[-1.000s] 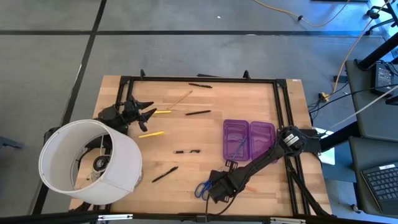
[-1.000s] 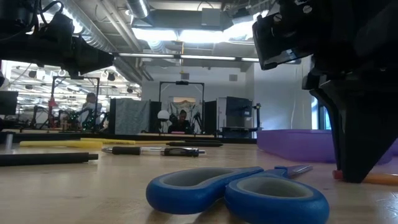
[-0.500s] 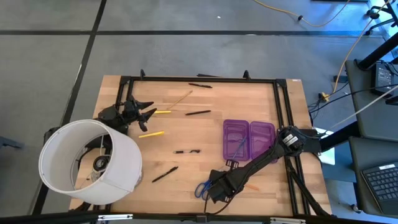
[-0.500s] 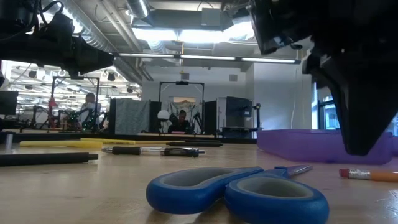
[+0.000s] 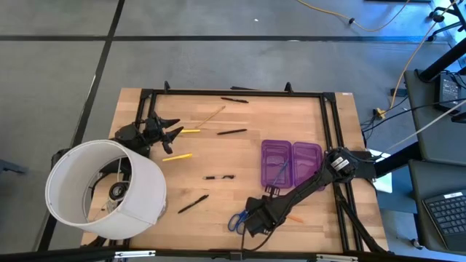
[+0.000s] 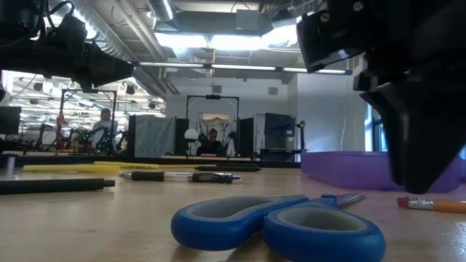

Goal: Pick & place school supplies into a supply box
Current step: Put the bottom pencil into the supply box

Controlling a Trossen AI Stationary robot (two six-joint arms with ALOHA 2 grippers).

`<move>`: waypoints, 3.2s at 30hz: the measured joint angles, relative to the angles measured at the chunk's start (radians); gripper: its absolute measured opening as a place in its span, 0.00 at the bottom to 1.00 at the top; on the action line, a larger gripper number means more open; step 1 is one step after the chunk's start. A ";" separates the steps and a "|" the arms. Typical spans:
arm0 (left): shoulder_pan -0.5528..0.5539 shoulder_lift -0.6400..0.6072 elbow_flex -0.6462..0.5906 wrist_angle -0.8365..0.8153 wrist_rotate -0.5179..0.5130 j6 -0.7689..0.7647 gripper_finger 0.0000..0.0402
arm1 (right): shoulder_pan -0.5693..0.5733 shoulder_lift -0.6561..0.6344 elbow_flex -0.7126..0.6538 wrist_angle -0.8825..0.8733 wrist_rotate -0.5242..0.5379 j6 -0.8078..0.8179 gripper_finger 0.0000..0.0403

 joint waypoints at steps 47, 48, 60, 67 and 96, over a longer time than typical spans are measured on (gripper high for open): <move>0.000 0.000 0.000 -0.004 0.004 0.000 0.43 | -0.006 -0.008 -0.098 0.147 -0.070 -0.071 0.23; 0.000 0.000 0.000 -0.004 0.004 0.000 0.43 | -0.006 -0.007 -0.095 0.149 -0.065 -0.067 0.23; 0.000 0.000 0.000 -0.004 0.004 0.000 0.43 | -0.006 -0.006 -0.094 0.173 -0.061 -0.050 0.23; 0.000 0.000 0.000 -0.004 0.004 0.000 0.43 | -0.007 -0.005 -0.096 0.160 -0.089 -0.048 0.23; 0.000 0.000 0.000 -0.004 0.004 0.000 0.43 | -0.006 -0.005 -0.097 0.131 -0.132 -0.001 0.08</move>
